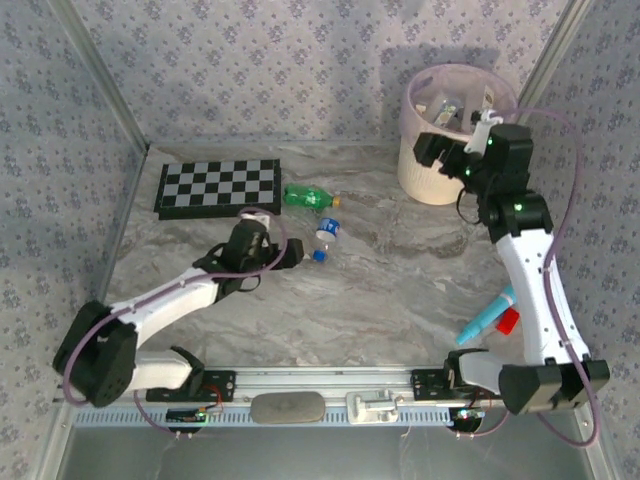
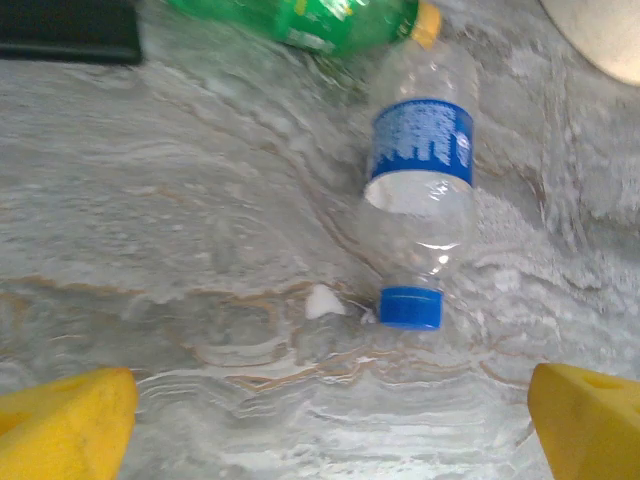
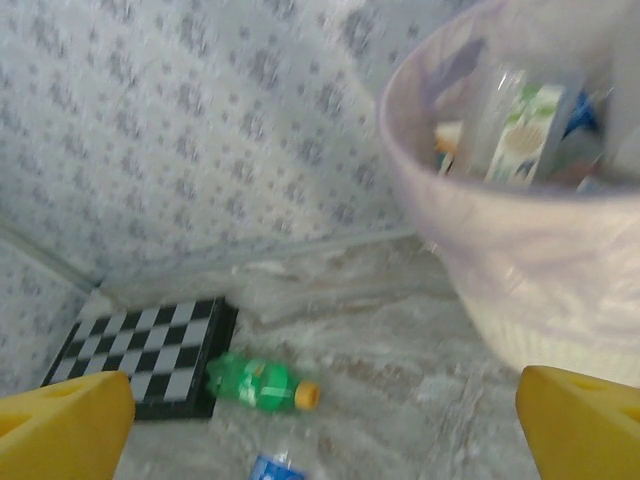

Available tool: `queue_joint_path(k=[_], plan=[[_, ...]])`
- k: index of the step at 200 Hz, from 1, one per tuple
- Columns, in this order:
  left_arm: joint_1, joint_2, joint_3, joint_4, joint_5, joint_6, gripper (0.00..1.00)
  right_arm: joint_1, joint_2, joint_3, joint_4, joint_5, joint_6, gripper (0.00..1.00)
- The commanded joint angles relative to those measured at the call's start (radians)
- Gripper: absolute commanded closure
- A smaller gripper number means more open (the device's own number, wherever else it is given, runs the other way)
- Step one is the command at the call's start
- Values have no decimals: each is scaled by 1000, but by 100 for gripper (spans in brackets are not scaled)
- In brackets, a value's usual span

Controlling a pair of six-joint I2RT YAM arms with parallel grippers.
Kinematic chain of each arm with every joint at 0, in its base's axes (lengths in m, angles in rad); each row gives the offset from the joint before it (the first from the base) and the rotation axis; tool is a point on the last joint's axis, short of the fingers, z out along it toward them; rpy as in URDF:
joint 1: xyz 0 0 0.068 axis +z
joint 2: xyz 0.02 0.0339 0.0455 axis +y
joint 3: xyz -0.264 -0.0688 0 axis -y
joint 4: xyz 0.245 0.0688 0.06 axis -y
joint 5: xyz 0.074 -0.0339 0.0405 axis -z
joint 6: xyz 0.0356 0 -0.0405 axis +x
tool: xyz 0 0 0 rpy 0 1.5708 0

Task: Put the plastic bottles in the bin

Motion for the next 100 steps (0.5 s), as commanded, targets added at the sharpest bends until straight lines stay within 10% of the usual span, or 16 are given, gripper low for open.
queue_joint_path(k=[1, 100], plan=[[-35, 90, 111, -47, 33, 52, 0, 44, -57, -86, 6, 28, 35, 0], [-111, 402, 352, -208, -73, 109, 14, 173, -81, -477, 201, -23, 246, 0]])
